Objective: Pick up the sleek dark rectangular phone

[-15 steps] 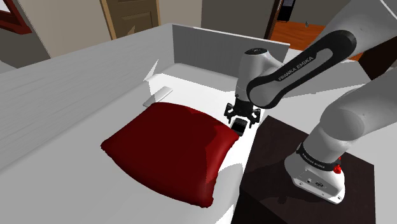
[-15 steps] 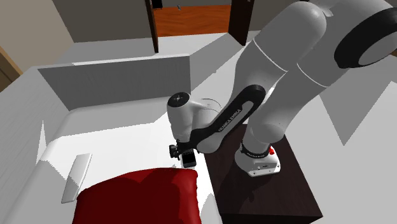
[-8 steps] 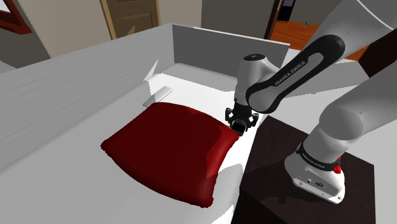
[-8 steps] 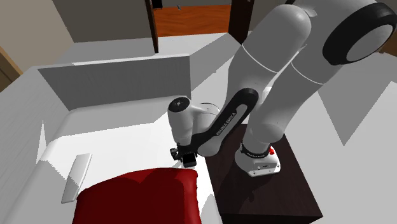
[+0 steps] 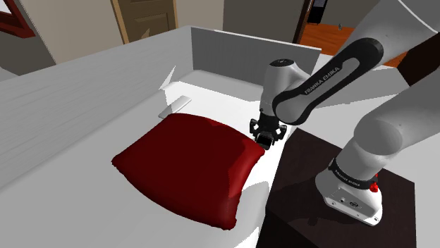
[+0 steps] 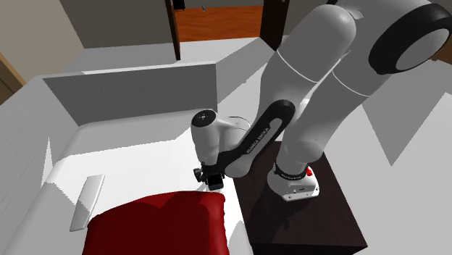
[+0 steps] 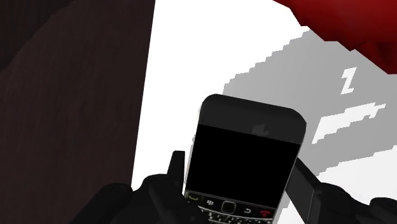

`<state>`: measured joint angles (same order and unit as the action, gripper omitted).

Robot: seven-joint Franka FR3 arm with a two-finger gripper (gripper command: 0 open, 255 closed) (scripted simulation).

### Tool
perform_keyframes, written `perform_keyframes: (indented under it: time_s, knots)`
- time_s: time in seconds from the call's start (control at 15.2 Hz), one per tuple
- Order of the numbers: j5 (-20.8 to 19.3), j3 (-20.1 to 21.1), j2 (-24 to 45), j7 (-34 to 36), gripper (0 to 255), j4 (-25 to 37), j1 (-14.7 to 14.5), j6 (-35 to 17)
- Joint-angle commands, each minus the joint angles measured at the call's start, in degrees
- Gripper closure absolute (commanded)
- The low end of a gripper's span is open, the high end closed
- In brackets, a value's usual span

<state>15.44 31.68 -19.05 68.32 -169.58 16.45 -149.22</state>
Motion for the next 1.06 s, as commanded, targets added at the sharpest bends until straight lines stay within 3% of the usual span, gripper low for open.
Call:
perform_keyframes:
  time_s: [0.0, 0.86, 0.99]
  knots:
    - [0.6, -0.6, -1.9, -0.5, 255, 0.1, -0.6, 2.0]
    - [1.2, -4.9, -15.3, -2.3, 255, 3.3, -3.1, 18.5]
    - [1.2, -4.9, -15.4, -2.4, 255, 3.4, -3.1, 18.7]
